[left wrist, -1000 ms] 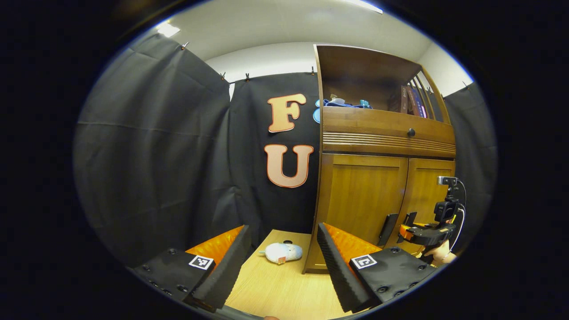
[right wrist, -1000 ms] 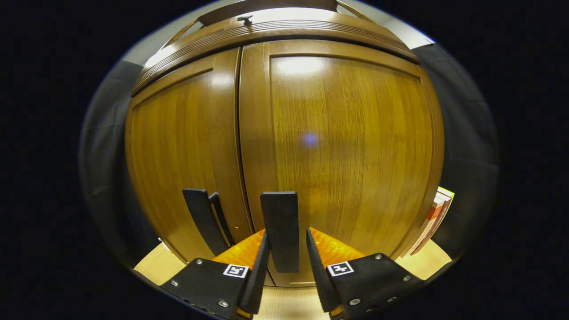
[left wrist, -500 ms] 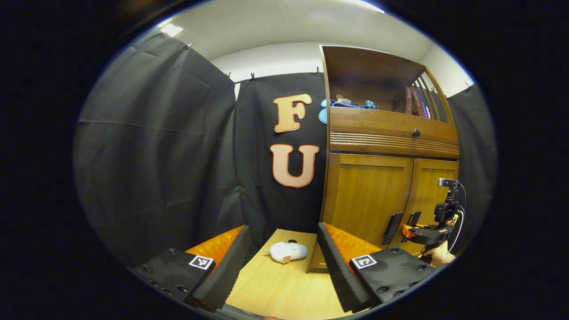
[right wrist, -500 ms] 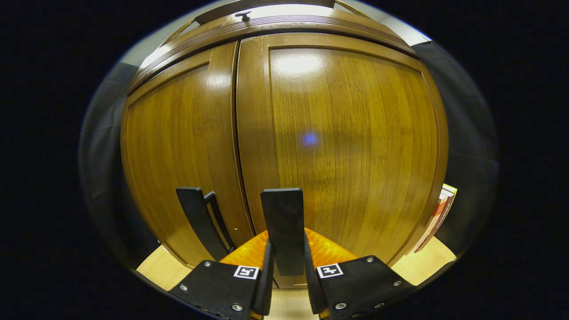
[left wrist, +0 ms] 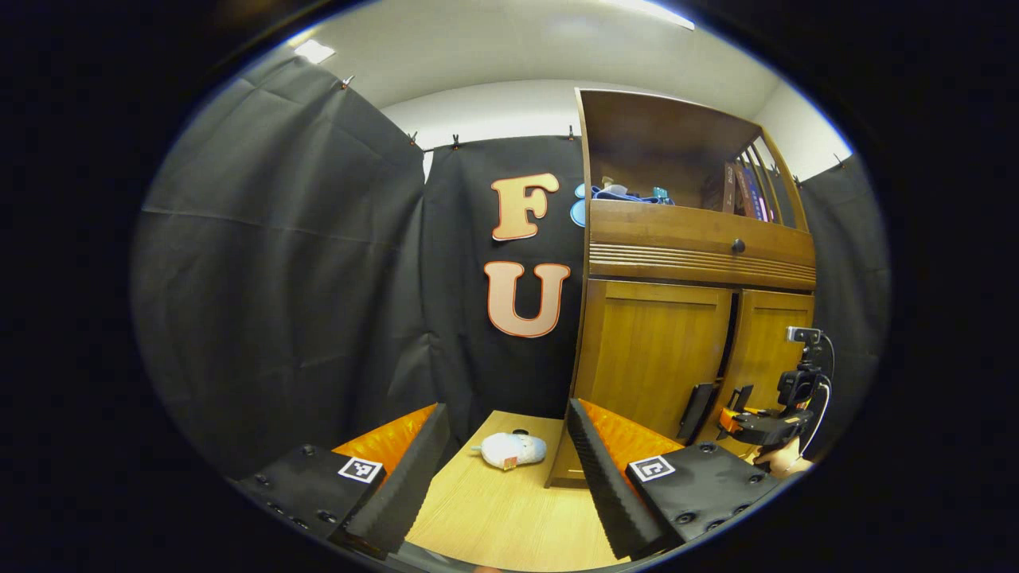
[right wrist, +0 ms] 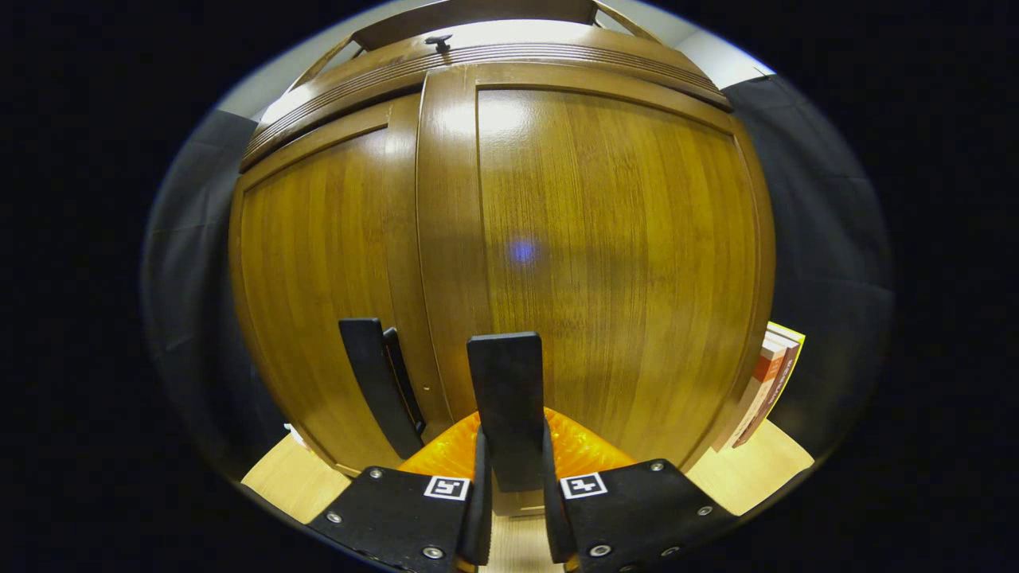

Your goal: Open the right door of the double-door shoe cabinet with the right hand, and open the left door with the left hand.

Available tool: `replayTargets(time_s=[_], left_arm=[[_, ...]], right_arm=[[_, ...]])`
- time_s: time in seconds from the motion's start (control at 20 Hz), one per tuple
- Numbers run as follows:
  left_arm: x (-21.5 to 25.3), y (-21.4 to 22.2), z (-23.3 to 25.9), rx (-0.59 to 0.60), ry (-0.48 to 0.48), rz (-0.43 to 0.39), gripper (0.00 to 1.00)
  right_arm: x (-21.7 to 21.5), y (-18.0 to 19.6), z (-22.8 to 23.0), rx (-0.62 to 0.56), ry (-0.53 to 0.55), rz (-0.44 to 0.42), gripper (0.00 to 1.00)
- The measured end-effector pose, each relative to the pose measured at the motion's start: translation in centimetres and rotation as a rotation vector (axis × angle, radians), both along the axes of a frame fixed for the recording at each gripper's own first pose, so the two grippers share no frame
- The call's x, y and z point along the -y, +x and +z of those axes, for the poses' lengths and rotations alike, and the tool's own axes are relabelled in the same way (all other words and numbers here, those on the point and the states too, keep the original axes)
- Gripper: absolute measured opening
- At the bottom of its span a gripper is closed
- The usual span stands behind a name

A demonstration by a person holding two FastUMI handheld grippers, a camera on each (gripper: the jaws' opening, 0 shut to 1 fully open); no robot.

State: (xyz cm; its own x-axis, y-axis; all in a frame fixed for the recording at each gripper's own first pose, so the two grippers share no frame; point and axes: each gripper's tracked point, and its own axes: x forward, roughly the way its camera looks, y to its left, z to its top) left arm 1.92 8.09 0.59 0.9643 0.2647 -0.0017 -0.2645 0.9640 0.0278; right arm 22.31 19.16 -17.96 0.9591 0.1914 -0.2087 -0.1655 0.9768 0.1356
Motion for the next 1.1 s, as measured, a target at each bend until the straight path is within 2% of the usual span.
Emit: replayTargets(time_s=[0.05,0.15,0.2,0.3,0.55,0.8,0.85,0.9,0.95,1.05,1.1], left_arm=[[0.1,0.0,0.0,-0.001,0.001,-0.008,0.96],[0.0,-0.1,0.2,0.005,0.014,-0.004,0.93],[0.0,0.0,0.1,0.005,0.018,-0.002,0.96],[0.1,-0.1,0.2,0.009,0.01,-0.007,0.93],[0.3,-0.1,0.3,0.018,0.004,-0.021,0.93],[0.7,-0.1,0.5,0.021,-0.003,-0.059,0.93],[0.8,-0.2,0.4,0.019,-0.007,-0.069,0.93],[1.0,-0.2,0.2,0.018,-0.01,-0.082,0.93],[1.1,-0.2,0.2,0.014,-0.011,-0.094,0.96],[1.5,-0.2,0.3,0.006,-0.004,-0.118,0.93],[1.5,-0.4,0.2,0.002,-0.001,-0.13,0.96]], right_arm=[[0.3,-0.6,0.0,0.003,-0.004,-0.001,0.31],[0.8,-1.6,0.0,0.005,-0.01,-0.002,0.24],[1.1,-2.2,0.0,0.004,-0.011,-0.002,0.24],[1.8,-3.3,0.0,0.004,-0.013,-0.002,0.24],[4.3,-6.9,0.2,0.002,-0.02,-0.002,0.24],[8.0,-10.4,0.5,-0.005,-0.037,-0.031,0.22],[8.7,-10.9,0.5,-0.008,-0.04,-0.037,0.14],[9.4,-11.3,0.5,-0.008,-0.045,-0.043,0.19],[10.1,-11.7,0.5,-0.008,-0.05,-0.049,0.18],[11.3,-12.4,0.5,-0.008,-0.061,-0.056,0.16],[11.7,-12.7,0.5,-0.01,-0.064,-0.056,0.16]])
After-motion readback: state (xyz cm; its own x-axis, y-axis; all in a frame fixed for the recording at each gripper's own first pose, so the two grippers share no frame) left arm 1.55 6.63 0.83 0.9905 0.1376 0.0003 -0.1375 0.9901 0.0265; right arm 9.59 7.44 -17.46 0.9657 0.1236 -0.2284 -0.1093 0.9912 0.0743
